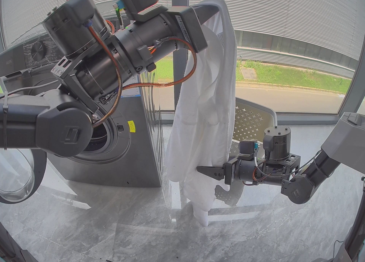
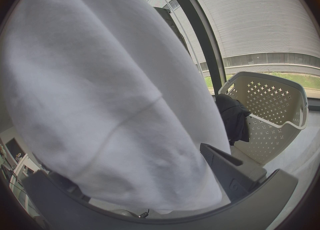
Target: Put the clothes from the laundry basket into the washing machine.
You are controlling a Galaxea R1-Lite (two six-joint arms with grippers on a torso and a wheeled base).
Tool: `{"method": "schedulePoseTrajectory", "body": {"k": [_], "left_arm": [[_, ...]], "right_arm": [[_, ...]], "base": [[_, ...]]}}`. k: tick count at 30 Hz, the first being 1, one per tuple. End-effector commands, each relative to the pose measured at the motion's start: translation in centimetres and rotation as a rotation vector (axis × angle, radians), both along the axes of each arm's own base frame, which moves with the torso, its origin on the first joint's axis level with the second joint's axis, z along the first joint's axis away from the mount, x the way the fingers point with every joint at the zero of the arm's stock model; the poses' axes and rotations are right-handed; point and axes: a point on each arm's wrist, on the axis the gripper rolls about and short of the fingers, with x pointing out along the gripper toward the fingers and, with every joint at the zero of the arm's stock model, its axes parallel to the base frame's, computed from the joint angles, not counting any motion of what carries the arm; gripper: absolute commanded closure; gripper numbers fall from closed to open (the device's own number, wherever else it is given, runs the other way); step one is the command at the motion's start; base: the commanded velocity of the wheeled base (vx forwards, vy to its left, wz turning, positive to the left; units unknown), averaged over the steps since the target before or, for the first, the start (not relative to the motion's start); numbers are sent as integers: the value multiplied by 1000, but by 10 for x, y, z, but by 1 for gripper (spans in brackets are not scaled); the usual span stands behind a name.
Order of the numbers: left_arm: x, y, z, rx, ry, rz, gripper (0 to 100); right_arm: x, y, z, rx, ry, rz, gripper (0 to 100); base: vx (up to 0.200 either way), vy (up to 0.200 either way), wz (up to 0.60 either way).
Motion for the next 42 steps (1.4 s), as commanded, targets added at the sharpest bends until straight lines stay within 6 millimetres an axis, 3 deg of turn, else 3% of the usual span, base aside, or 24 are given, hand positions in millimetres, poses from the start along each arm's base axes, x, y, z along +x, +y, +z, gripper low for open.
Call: {"method": "schedulePoseTrajectory", "body": {"k": [1,11,16,21,28,36,42], "left_arm": [[0,-2,3,-5,-5,-4,100],[-7,-10,3,-4,-5,-36,100],[-10,-11,5,-6,-10,-43,100],[-10,-10,6,-8,-10,-42,100],[-7,-12,3,-1,-5,-41,100],[-3,-12,-2,5,5,-33,100],[-1,-15,-5,13,12,-39,100]], "right_arm": [[8,4,-7,-3,5,-3,0],[11,12,-9,1,0,13,0],[19,0,-20,-14,25,-27,0],[26,-12,-18,-24,17,-102,0],[5,-29,-9,-59,22,-197,0],[-8,-35,10,-60,-18,-262,0],[-22,-41,9,-71,6,-271,0]], "base": [[0,0,0],[0,0,0],[0,0,0],[0,0,0],[0,0,0],[0,0,0],[0,0,0]]}}
